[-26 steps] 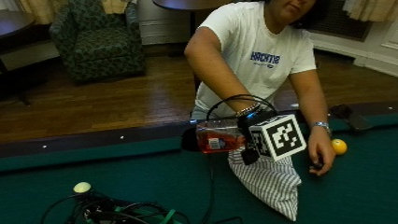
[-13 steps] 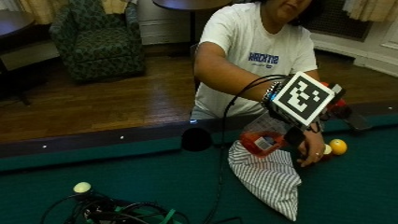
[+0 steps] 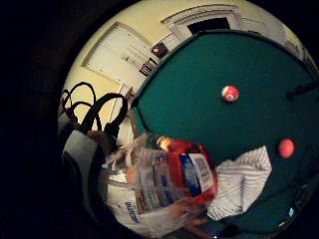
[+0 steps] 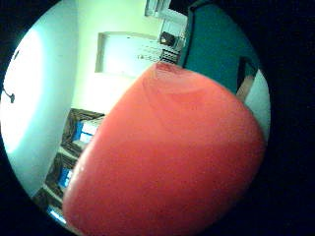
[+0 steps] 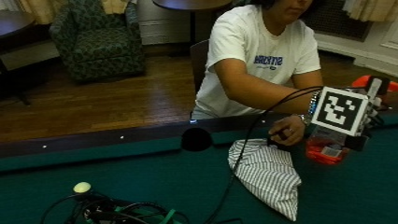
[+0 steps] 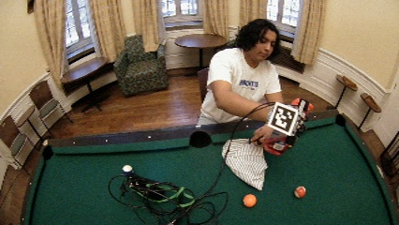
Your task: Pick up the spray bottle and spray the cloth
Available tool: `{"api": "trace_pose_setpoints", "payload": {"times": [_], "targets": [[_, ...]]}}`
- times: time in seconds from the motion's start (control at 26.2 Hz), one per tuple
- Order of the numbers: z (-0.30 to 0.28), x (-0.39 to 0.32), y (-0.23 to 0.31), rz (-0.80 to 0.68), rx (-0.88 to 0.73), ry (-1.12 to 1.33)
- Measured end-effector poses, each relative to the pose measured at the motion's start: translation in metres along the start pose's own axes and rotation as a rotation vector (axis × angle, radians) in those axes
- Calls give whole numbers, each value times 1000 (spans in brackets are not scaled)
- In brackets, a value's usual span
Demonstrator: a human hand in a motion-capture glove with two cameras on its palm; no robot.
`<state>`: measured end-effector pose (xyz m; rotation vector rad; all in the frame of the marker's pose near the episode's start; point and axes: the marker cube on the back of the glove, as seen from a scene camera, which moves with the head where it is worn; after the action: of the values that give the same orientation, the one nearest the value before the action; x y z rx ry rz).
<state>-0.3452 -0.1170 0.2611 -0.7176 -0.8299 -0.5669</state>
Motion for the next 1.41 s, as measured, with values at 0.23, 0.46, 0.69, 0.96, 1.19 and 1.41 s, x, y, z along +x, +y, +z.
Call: {"api": "trace_pose_setpoints", "payload": {"times": [0.23,0.46,0.69,0.96,1.19,1.41], "targets": [[42,11,-35,-13,37,-75],[87,34,-58,-36,72,-148],[117,56,-69,-27,117,-184],[137,75,-79,-19,171,-180],[145,74,-83,-26,209,-156],[151,75,-100,-13,249,-131]]}}
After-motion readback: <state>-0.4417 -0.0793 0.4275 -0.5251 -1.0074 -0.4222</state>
